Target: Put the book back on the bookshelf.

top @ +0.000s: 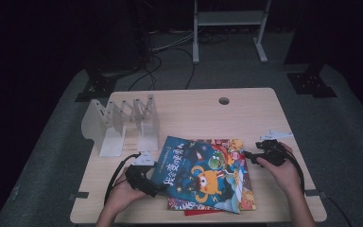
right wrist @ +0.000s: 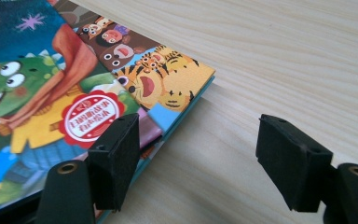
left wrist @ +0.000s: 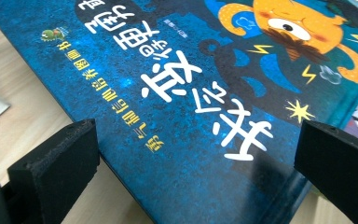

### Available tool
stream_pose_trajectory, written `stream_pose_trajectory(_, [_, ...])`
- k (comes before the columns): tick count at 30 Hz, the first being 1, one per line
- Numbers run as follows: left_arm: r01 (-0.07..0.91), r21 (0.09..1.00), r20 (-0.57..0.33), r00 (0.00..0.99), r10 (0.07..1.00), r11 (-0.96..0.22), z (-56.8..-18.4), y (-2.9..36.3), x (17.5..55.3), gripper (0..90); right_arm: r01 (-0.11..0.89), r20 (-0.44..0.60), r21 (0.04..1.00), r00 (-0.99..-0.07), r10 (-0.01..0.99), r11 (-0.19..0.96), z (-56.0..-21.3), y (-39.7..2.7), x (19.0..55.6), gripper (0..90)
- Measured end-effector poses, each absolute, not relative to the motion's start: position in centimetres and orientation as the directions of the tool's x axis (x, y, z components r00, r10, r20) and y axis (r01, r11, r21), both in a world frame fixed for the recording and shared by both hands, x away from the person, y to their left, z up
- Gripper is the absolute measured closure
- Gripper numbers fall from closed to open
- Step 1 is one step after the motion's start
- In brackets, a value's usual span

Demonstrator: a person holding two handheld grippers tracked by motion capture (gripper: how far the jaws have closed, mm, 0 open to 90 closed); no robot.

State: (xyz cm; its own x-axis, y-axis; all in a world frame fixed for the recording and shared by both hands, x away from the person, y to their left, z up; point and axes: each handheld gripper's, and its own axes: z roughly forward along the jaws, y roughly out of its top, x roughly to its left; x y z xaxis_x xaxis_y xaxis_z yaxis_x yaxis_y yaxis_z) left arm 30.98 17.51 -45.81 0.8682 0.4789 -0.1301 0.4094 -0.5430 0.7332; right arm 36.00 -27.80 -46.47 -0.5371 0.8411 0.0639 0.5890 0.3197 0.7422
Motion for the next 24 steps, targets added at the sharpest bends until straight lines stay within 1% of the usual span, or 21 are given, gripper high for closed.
stream_pose_trajectory(7, [0.399, 0.732, -0.137, 0.881, 0.454, -0.553, -45.8, 16.8, 30.7, 0.0, 0.566, 0.064, 0.757, -0.559, 0.826, 0.325, -46.0, -27.4, 35.0, 28.4])
stream_pose_trajectory(14, [0.39, 0.736, -0.141, 0.888, 0.439, -0.553, -45.8, 16.2, 30.6, 0.0, 0.574, 0.092, 0.757, -0.565, 0.82, 0.312, -46.4, -27.3, 34.7, 27.6])
stream_pose_trajectory(16, [0.389, 0.74, -0.141, 0.887, 0.439, -0.549, -45.8, 16.2, 30.6, 0.0, 0.581, 0.09, 0.747, -0.57, 0.817, 0.323, -46.5, -27.2, 34.6, 26.7])
stream_pose_trajectory(24, [0.401, 0.758, -0.131, 0.866, 0.482, -0.514, -45.3, 17.6, 31.0, 0.0, 0.584, 0.11, 0.74, -0.595, 0.797, 0.334, -46.6, -26.7, 34.6, 27.7])
